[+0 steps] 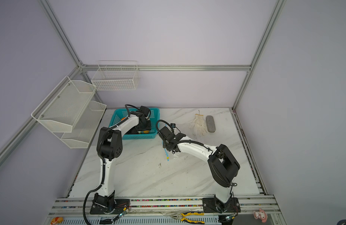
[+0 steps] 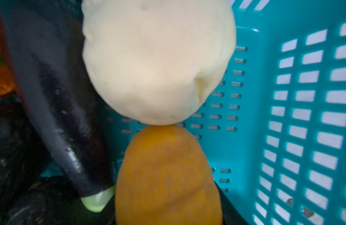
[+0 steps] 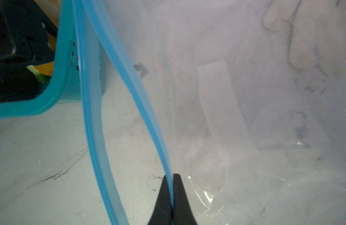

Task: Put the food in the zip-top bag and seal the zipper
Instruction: 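Lift the yellow potato with the left gripper and carry it toward the bag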

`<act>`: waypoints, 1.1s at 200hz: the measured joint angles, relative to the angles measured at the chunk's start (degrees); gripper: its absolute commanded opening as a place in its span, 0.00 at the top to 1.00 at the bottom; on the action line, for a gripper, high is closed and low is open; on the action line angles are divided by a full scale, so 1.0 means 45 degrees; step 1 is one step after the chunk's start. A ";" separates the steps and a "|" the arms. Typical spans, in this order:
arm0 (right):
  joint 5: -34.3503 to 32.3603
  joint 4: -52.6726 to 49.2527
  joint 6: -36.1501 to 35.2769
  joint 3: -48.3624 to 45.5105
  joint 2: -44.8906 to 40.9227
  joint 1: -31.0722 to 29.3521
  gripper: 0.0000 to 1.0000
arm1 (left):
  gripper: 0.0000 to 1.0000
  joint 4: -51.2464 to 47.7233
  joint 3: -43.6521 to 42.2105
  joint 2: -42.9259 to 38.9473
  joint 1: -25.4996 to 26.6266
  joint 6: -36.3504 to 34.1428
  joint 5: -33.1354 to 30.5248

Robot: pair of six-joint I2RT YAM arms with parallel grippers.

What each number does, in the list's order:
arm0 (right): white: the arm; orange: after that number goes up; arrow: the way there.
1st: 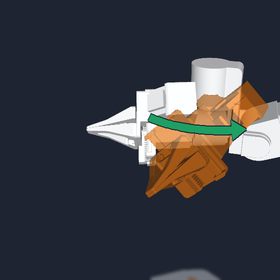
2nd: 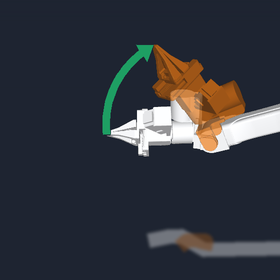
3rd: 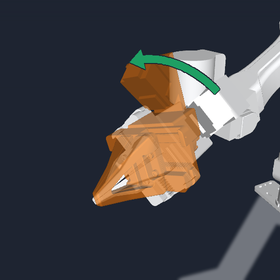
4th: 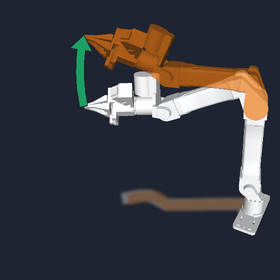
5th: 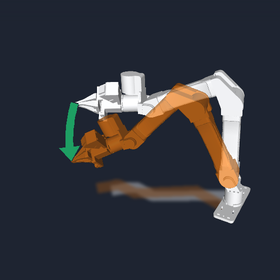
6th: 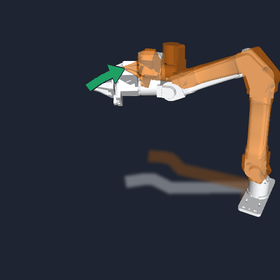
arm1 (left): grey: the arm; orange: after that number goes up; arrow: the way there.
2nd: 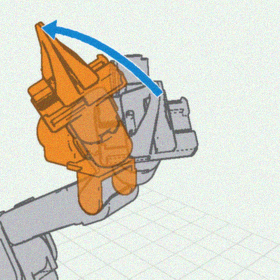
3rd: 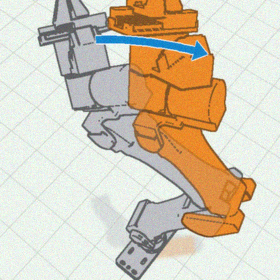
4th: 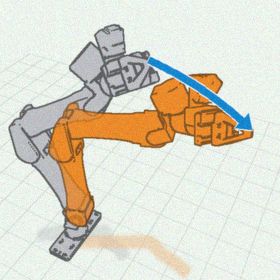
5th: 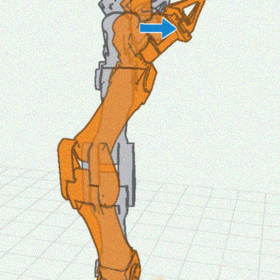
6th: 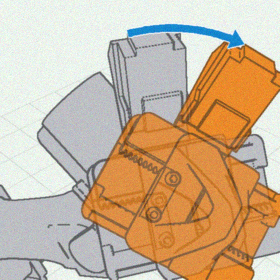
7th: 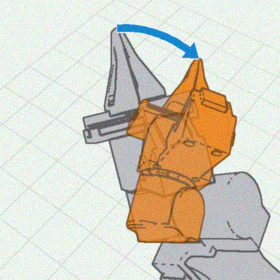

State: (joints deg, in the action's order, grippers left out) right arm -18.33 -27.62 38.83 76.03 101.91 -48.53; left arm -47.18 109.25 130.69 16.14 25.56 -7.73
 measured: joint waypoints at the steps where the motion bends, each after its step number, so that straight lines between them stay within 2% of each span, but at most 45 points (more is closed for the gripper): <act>1: 0.0000 0.0000 0.0000 0.0000 0.0000 0.0000 1.00 | 0.52 0.0000 0.0000 0.0000 0.0000 -0.0019 0.0000; 44: 0.0175 0.0155 0.0005 0.0000 0.0000 0.0005 1.00 | 0.54 0.0049 -0.0282 -0.0403 0.0010 0.0209 0.0355; 99: 0.0991 0.1015 0.0126 -0.0044 0.0000 0.0068 1.00 | 0.54 0.0792 -0.3317 -0.4381 0.0253 0.0884 0.1559; 143: 0.2322 0.1632 0.0160 -0.0452 -0.0141 0.0515 1.00 | 0.54 0.1943 -0.5323 -0.7067 0.0301 0.1671 0.3055; 186: 0.3614 0.2395 0.0102 -0.0612 -0.0495 0.1175 1.00 | 0.57 0.3070 -0.6611 -0.8990 0.0350 0.2652 0.4726; 220: 0.4182 0.2851 0.0107 -0.0714 -0.0758 0.1433 1.00 | 0.57 0.4255 -0.6756 -1.0127 0.0874 0.3308 0.5746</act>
State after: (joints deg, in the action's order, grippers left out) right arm 0.49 -14.79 39.31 72.82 98.50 -42.09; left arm -28.03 78.85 85.12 20.08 40.45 18.13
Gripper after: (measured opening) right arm 0.044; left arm 0.444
